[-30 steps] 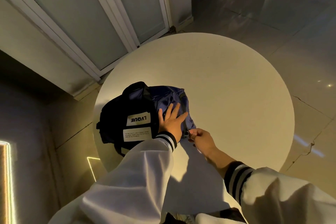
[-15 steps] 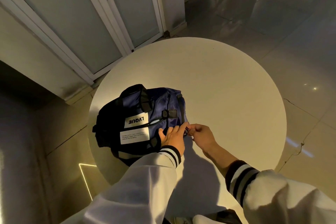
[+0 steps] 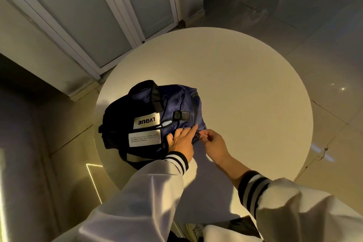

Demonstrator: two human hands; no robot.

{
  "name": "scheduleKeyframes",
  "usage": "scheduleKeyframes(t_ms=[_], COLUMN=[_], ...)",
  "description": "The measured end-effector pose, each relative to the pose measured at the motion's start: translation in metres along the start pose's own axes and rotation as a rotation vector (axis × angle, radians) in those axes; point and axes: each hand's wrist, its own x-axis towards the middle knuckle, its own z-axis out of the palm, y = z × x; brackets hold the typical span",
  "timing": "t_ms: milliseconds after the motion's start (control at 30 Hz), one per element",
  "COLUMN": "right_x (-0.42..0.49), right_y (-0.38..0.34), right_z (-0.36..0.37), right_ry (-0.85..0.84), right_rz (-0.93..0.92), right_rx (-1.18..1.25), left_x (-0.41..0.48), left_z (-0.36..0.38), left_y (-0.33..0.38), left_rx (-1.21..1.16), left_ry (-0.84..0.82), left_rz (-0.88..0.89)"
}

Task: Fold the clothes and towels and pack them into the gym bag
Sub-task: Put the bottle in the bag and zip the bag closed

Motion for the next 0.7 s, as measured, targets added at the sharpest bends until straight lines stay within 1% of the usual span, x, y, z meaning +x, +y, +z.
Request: scheduleKeyframes(t_ms=[67, 133, 267, 333, 400, 467, 533, 567, 600, 667, 700], right_x=[-0.003, 0.001, 0.014, 0.023, 0.026, 0.025, 0.023, 0.020, 0.017, 0.012, 0.010], right_y=[0.000, 0.002, 0.006, 0.014, 0.023, 0.034, 0.039, 0.039, 0.037, 0.036, 0.037], right_z=[-0.004, -0.005, 0.001, 0.005, 0.003, -0.002, -0.003, -0.002, -0.001, -0.001, -0.002], right_ry=[-0.015, -0.012, -0.021, -0.040, -0.048, -0.009, 0.036, 0.044, 0.039, 0.017, -0.011], right_rz=[-0.026, -0.010, 0.076, 0.119, 0.174, 0.234, 0.199, 0.168, 0.133, 0.070, 0.055], right_rx=[0.063, 0.037, -0.116, -0.211, -0.292, -0.276, -0.188, -0.130, -0.079, -0.036, -0.039], left_x=[0.004, 0.006, 0.004, 0.003, 0.005, 0.010, 0.011, 0.009, 0.007, 0.006, 0.007], left_z=[-0.003, -0.004, 0.001, 0.008, 0.012, 0.022, 0.025, 0.023, 0.020, 0.015, 0.015], left_y=[0.000, 0.001, 0.002, 0.000, -0.004, -0.012, -0.014, -0.010, -0.003, 0.012, 0.018], left_rx=[0.015, 0.033, 0.013, -0.048, -0.144, -0.083, -0.001, 0.001, -0.008, 0.032, 0.058], left_ry=[0.050, 0.088, 0.118, 0.137, 0.236, 0.314, 0.345, 0.291, 0.200, -0.040, -0.127], left_rz=[0.024, 0.038, 0.039, 0.047, 0.056, 0.074, 0.103, 0.110, 0.111, 0.067, 0.034])
